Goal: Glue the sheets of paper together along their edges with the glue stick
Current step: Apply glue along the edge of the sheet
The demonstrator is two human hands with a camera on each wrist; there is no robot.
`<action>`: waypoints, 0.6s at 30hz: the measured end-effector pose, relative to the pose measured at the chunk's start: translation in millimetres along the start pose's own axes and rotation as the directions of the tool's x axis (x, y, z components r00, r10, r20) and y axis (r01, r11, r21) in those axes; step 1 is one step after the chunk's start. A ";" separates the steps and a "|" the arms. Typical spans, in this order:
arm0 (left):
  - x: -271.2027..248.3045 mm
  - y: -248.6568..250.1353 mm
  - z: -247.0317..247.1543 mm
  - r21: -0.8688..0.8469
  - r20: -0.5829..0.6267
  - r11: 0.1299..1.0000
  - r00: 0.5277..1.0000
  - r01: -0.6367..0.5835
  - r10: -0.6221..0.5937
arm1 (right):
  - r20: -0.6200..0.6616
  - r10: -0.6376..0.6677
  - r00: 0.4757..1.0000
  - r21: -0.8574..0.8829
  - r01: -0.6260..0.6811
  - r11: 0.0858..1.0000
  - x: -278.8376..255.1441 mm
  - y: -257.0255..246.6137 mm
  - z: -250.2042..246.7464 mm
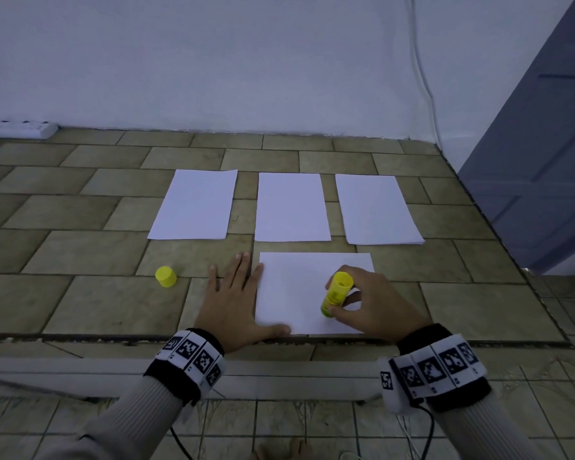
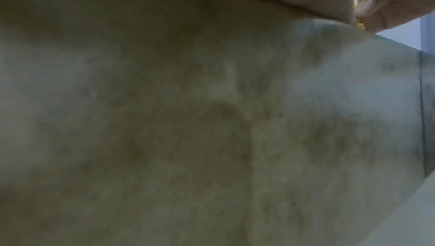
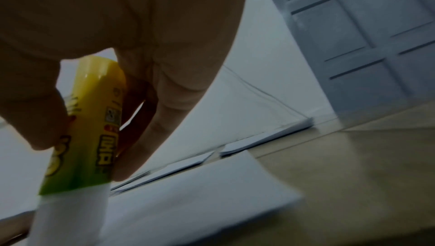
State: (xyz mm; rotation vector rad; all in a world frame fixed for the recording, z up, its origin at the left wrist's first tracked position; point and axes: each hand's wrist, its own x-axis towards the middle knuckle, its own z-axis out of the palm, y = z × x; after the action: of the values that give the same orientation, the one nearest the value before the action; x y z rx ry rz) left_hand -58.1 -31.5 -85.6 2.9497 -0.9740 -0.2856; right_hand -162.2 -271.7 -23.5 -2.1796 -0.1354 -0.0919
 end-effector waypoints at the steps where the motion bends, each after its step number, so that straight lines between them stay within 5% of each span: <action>1: -0.3 0.1 0.3 -0.002 -0.005 1.000 1.000 0.000 0.000 | -0.010 0.000 1.000 0.000 0.000 1.000 -4.6 3.2 -5.2; 10: -0.6 1.1 -1.2 0.006 0.003 1.000 1.000 0.007 -0.007 | -0.103 0.118 0.988 -0.036 -0.122 0.992 -33.6 21.8 -38.7; 18: -0.9 2.0 -1.8 0.008 0.006 1.000 1.000 0.007 -0.007 | -0.113 0.098 0.989 -0.168 -0.116 0.979 -44.5 29.4 -53.6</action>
State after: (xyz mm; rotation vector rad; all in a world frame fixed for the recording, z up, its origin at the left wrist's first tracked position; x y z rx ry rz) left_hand -59.7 -32.7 -83.5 2.9622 -0.9678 -0.2919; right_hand -203.3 -335.2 -21.7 -2.3463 0.0517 -0.1609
